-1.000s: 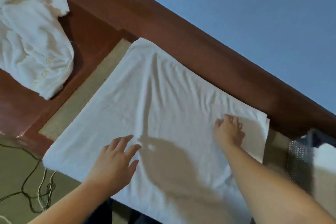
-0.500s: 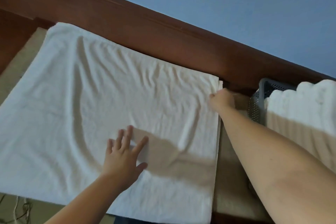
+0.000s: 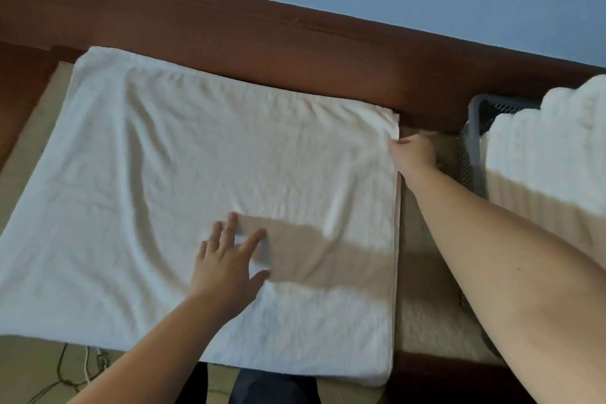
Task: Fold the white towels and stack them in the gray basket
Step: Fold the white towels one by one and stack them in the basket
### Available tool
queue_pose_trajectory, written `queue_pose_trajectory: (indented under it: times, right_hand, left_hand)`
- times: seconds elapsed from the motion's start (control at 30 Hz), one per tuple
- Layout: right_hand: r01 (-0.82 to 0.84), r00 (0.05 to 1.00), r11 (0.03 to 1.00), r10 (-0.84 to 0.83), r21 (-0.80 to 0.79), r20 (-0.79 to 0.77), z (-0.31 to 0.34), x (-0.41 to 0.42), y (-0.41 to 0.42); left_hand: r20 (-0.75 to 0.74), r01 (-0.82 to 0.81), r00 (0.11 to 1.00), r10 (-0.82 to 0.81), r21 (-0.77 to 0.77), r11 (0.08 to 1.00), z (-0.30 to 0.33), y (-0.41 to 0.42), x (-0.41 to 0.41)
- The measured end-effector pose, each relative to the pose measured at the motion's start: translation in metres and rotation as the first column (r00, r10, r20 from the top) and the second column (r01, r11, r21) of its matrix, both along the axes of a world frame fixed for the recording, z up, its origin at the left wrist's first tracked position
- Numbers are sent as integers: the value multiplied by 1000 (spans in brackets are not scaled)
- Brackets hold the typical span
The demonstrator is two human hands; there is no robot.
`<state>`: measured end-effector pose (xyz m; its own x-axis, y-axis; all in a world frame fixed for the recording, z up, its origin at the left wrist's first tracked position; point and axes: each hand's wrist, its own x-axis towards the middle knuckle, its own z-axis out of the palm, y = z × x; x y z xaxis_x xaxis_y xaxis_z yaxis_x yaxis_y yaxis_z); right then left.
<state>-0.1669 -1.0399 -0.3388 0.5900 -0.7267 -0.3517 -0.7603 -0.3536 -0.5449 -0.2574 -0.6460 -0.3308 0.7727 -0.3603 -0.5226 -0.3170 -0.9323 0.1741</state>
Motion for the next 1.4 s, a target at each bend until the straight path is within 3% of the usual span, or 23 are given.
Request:
queue_pose_trajectory:
  times: [0.2, 0.47, 0.6, 0.73, 0.83, 1.03, 1.1, 1.27, 1.4]
  right_hand:
    - [-92, 996, 993, 93, -73, 5, -4, -61, 36]
    - [100, 995, 993, -100, -67, 4, 7, -67, 61]
    - [103, 983, 934, -148, -343, -108, 20, -58, 136]
    - [-112, 993, 959, 97, -261, -69, 16, -59, 281]
    - [-272, 961, 945, 277, -182, 2, 8, -46, 411]
    - [-512, 858, 857, 513, 63, -9, 16, 33, 631]
    - [-498, 861, 864, 502, 70, -75, 19, 56, 674]
    - [-418, 893, 904, 391, -91, -222, 19, 63, 721]
    - [-331, 906, 943, 306, -39, -293, 13, 44, 725]
  left_hand:
    - [-3, -4, 1000, 4, -29, 1000, 4, 6, 10]
    - [16, 84, 996, -83, -168, 982, 12, 57, 58]
    - [117, -158, 976, 182, -193, 969, 9, 132, 125]
    - [177, -434, 873, 455, -143, 889, 13, 231, 210]
    - [86, -514, 851, 518, -67, 855, 18, 294, 271]
    - [-113, -368, 924, 364, -18, 929, 0, 323, 365]
    - [-169, -370, 919, 356, -59, 927, -1, 313, 379]
    - [-363, -497, 843, 398, -239, 834, -13, 281, 403]
    - [-460, -613, 760, 459, -275, 740, -56, 261, 426]
